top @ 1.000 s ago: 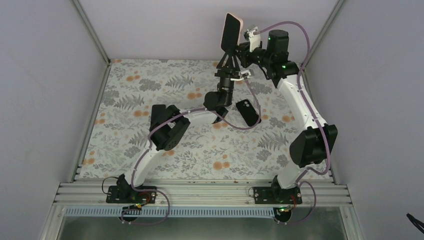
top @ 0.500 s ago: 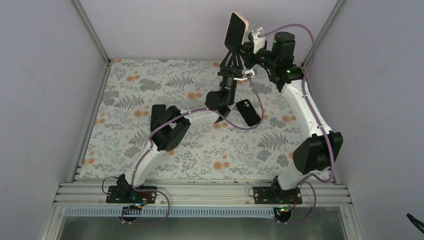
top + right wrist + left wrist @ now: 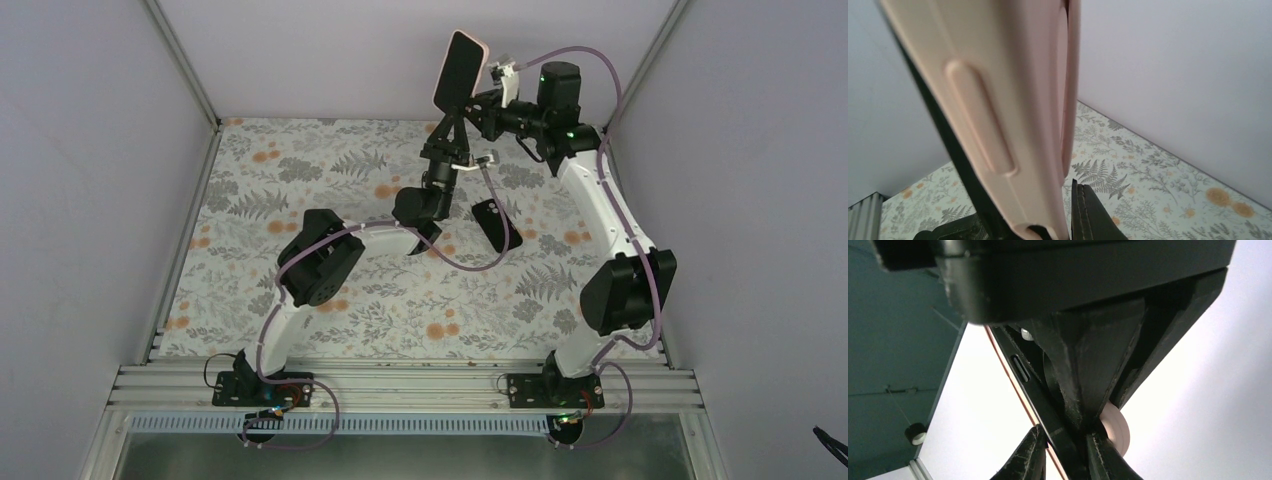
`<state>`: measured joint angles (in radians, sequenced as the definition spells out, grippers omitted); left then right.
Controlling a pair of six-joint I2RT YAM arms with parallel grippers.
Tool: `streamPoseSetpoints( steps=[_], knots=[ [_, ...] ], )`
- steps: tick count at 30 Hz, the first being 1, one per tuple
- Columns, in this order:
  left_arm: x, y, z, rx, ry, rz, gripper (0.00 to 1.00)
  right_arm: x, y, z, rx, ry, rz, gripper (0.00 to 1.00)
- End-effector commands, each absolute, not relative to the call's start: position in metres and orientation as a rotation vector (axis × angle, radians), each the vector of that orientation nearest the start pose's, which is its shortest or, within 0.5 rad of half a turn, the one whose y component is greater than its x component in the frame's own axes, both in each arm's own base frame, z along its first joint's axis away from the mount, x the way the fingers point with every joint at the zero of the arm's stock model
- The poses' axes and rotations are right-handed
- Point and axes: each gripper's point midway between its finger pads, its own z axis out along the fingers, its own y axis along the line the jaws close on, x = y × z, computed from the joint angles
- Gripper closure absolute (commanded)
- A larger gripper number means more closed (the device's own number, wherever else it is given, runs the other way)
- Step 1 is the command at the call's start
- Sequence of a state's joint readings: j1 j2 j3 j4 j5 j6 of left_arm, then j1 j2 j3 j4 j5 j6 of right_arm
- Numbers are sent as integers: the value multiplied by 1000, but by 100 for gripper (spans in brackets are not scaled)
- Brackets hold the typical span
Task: Take the phone out of the phone case
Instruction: Remove the phone case from the phone.
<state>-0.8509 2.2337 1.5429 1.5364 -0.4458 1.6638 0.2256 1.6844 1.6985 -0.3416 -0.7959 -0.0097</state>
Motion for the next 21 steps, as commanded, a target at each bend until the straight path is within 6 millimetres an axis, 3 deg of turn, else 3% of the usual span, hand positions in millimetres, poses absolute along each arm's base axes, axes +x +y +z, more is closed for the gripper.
streamPoseSetpoints(
  steps=[1, 9, 14, 21],
  knots=[
    [362, -269, 502, 94, 501, 911, 88, 394, 245, 289, -762, 2084, 1256, 97],
    [333, -270, 506, 138, 493, 858, 86, 441, 222, 258, -647, 2178, 1084, 97],
    [327, -273, 503, 162, 498, 857, 85, 454, 220, 250, -629, 2202, 1054, 97],
    [320, -268, 503, 176, 507, 861, 85, 472, 205, 239, -591, 2215, 883, 97]
  ],
)
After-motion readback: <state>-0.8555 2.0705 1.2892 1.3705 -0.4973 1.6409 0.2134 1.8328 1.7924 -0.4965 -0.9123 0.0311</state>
